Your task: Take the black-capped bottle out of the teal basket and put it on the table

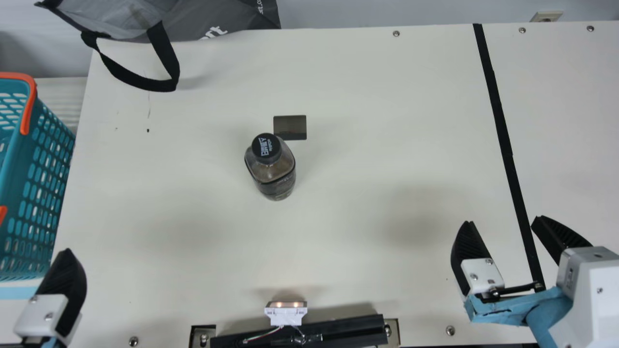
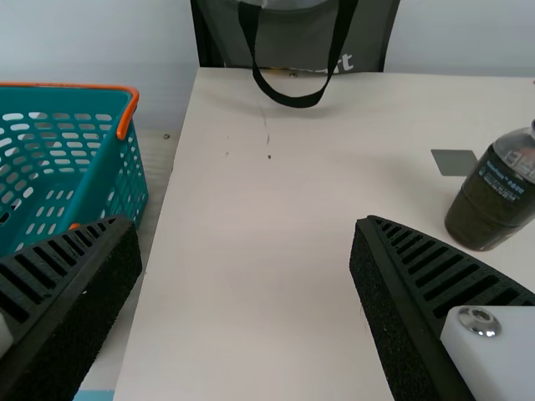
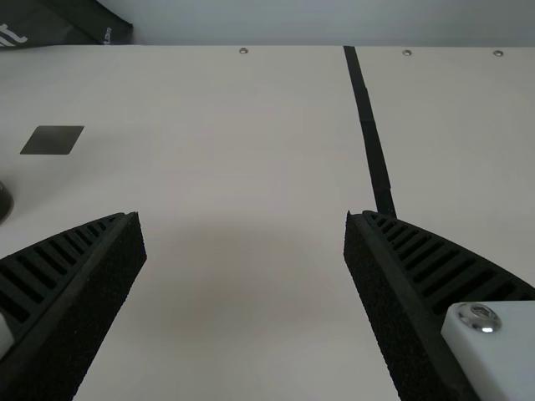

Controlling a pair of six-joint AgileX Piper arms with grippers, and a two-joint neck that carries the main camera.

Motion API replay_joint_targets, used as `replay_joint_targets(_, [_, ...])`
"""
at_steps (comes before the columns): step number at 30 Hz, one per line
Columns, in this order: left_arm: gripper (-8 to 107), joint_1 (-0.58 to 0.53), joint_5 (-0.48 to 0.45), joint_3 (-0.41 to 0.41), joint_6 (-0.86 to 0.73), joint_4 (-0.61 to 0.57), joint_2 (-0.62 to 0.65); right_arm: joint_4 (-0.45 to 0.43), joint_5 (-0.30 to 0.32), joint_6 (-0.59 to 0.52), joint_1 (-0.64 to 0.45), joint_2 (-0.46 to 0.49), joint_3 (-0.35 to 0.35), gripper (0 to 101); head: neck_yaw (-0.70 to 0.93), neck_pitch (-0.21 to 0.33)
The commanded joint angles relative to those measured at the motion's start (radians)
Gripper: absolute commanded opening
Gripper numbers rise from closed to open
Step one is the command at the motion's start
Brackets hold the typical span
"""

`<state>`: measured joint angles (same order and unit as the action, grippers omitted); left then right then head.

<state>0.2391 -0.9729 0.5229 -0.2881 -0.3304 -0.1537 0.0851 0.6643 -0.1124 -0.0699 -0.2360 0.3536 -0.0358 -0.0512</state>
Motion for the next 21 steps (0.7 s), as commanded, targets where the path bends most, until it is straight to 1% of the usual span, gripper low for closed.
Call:
replay_joint_targets(1, [107,0.000,0.000,0.000,0.000,0.000,0.000,0.000,0.000,0.000,0.000,0.000,0.000,91,0.008,0.004])
replay_joint_targets(21, [107,0.000,-0.002,0.000,0.000,0.005,0.000,-0.001,0.000,0.000,0.000,0.000,0.000,91,0.008,0.004])
